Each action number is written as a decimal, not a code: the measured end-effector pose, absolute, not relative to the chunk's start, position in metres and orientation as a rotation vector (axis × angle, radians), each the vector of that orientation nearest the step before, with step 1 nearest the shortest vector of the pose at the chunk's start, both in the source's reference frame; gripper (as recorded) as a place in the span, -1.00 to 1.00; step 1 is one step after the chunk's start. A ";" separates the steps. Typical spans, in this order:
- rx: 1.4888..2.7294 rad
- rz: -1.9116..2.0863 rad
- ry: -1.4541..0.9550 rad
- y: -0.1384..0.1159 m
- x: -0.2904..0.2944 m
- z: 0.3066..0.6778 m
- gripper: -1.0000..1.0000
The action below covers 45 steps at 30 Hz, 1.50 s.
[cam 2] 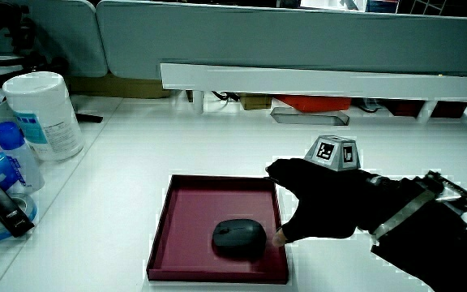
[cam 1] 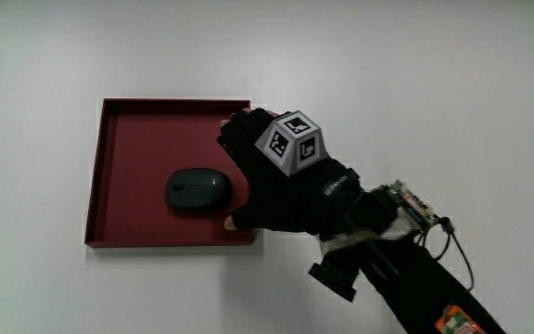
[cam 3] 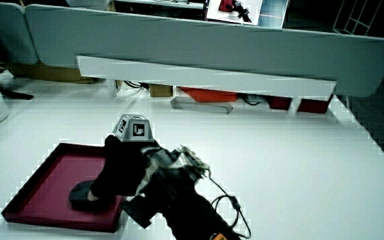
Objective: Pick mouse from plate
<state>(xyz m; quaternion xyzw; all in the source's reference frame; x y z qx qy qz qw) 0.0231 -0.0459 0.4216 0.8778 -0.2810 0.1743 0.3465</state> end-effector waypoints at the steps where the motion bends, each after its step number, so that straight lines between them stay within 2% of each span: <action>1: 2.278 0.442 -0.724 -0.046 0.020 0.427 0.00; 3: 2.238 0.467 -0.727 -0.047 0.013 0.435 0.00; 6: 2.254 0.444 -0.708 -0.047 0.003 0.442 0.00; 23: 2.165 0.378 -0.673 -0.044 -0.033 0.494 0.00; 38: 2.160 0.384 -0.653 -0.044 -0.043 0.506 0.00; 45: 2.209 0.366 -0.659 -0.042 -0.046 0.505 0.35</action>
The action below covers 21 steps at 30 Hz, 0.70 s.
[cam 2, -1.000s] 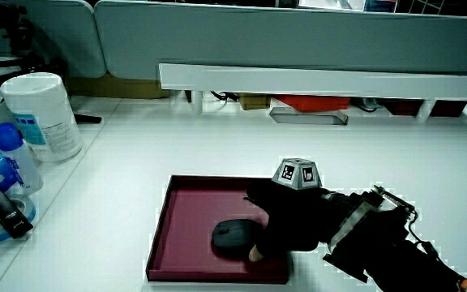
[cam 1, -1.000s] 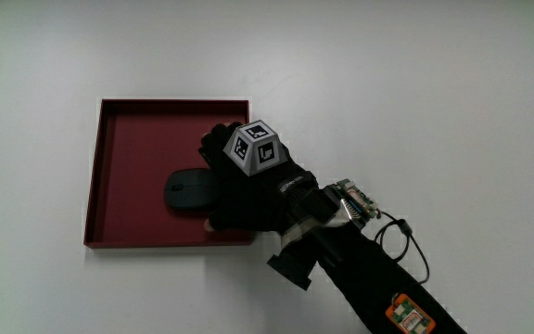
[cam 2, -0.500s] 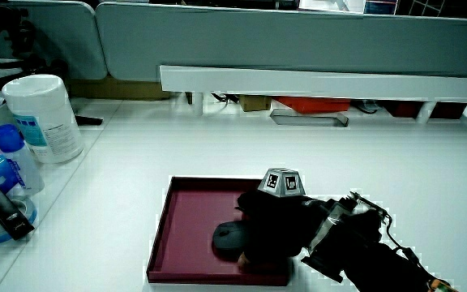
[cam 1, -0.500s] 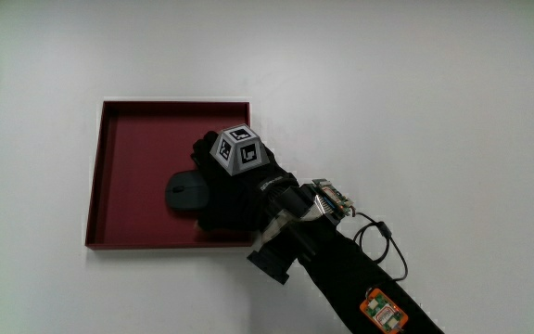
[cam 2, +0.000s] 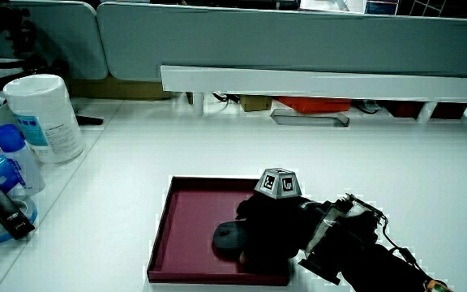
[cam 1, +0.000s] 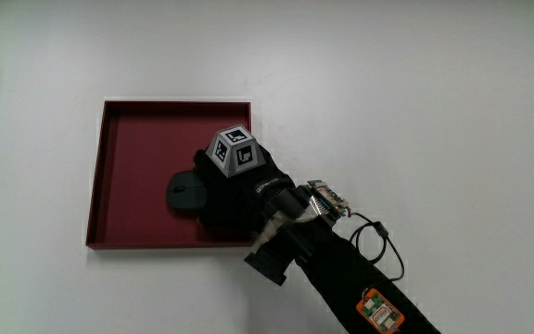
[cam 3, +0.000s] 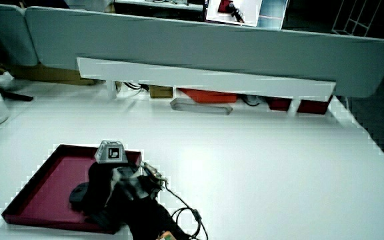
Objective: Pick mouse from plate
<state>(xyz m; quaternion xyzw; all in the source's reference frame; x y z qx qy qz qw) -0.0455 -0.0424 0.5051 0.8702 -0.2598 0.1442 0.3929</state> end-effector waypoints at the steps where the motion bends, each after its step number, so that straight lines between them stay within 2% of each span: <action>1: 2.201 0.374 -0.678 -0.042 -0.046 0.503 0.40; 11: 2.295 0.376 -0.694 -0.040 -0.047 0.500 0.90; 13: 2.284 0.387 -0.710 -0.040 -0.047 0.497 1.00; 21: 2.296 0.422 -0.735 -0.045 -0.039 0.475 1.00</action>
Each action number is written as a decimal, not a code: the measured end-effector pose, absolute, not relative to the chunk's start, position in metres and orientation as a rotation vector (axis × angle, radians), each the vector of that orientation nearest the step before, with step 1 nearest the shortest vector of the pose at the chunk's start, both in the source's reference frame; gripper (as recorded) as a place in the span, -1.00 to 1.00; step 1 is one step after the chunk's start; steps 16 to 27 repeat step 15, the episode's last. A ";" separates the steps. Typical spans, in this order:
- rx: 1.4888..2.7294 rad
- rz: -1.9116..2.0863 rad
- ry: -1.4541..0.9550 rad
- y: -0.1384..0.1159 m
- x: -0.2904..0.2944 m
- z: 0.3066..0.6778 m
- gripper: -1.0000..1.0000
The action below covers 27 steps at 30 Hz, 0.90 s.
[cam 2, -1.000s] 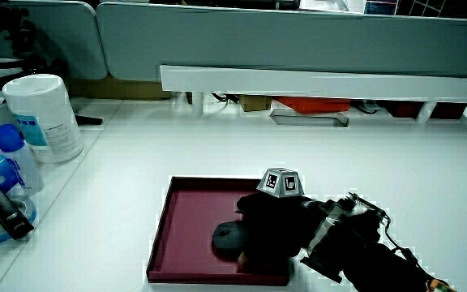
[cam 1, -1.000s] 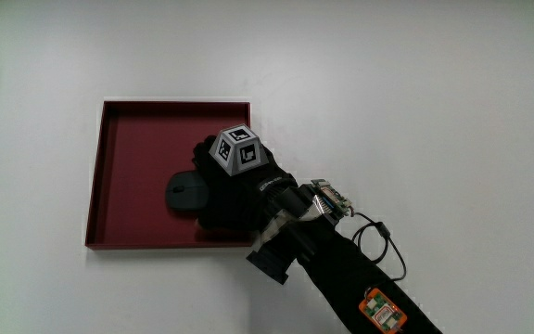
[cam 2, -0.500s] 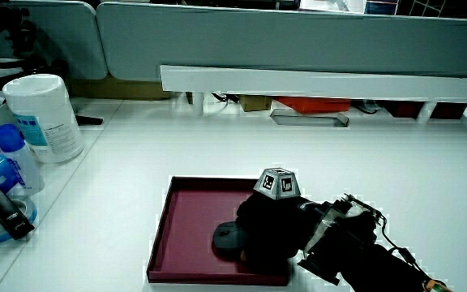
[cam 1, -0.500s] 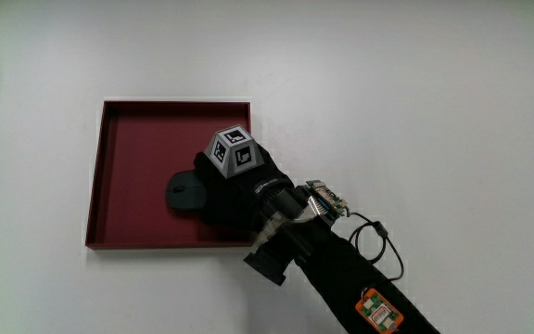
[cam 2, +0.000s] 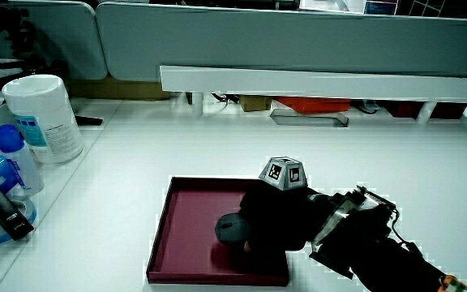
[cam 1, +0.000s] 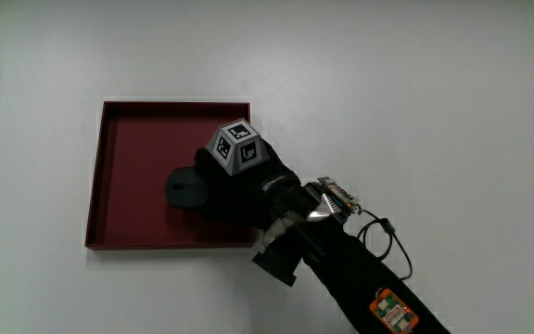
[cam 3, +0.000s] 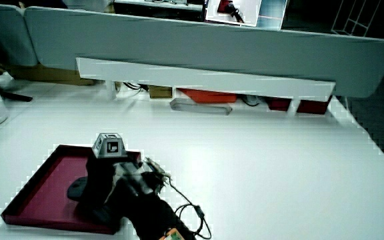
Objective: Pick mouse from plate
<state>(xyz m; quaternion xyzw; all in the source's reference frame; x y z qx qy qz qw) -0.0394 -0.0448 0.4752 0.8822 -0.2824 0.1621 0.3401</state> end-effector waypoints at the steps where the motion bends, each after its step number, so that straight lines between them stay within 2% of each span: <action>1: 2.301 0.412 -0.736 -0.046 -0.038 0.472 1.00; 13: 2.379 0.429 -0.749 -0.056 -0.005 0.419 1.00; 27: 2.373 0.442 -0.741 -0.059 0.004 0.418 1.00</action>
